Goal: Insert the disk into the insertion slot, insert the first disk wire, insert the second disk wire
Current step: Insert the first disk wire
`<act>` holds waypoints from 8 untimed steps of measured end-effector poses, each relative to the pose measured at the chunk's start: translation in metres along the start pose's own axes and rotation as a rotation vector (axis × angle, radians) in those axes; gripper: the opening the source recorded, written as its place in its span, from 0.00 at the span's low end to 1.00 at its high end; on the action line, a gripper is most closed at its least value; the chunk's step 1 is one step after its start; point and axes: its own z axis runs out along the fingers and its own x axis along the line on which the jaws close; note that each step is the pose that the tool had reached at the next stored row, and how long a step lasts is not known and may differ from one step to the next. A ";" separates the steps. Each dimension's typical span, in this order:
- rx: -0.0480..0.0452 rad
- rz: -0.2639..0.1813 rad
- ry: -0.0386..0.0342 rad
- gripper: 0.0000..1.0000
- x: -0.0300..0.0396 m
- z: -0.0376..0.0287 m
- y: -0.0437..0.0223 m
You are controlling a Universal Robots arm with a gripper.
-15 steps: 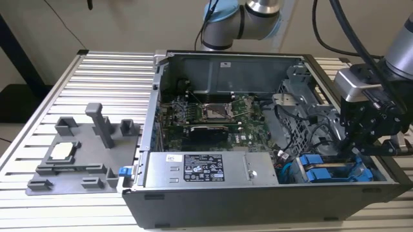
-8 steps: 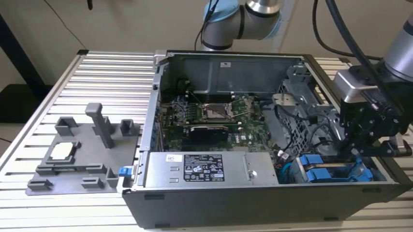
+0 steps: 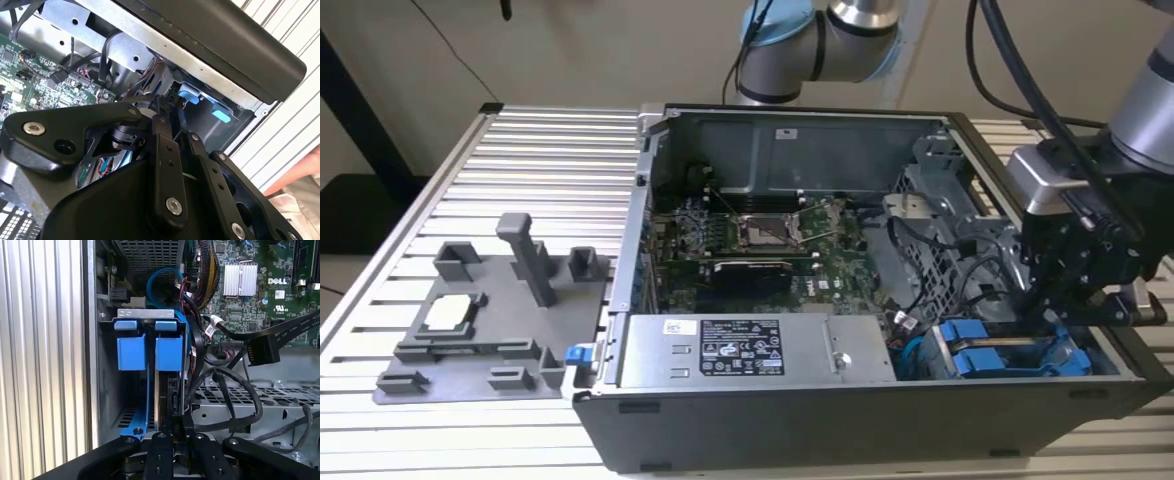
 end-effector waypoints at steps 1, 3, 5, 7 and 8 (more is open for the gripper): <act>-0.0002 0.000 0.0002 0.20 0.0003 0.0001 0.0000; -0.0009 0.001 -0.0034 0.25 0.0007 0.0000 0.0000; -0.0017 0.001 -0.0048 0.33 0.0008 -0.0006 -0.0001; -0.0035 0.001 -0.0048 0.33 0.0009 -0.0021 -0.0001; -0.0040 0.001 -0.0052 0.33 0.0010 -0.0032 -0.0002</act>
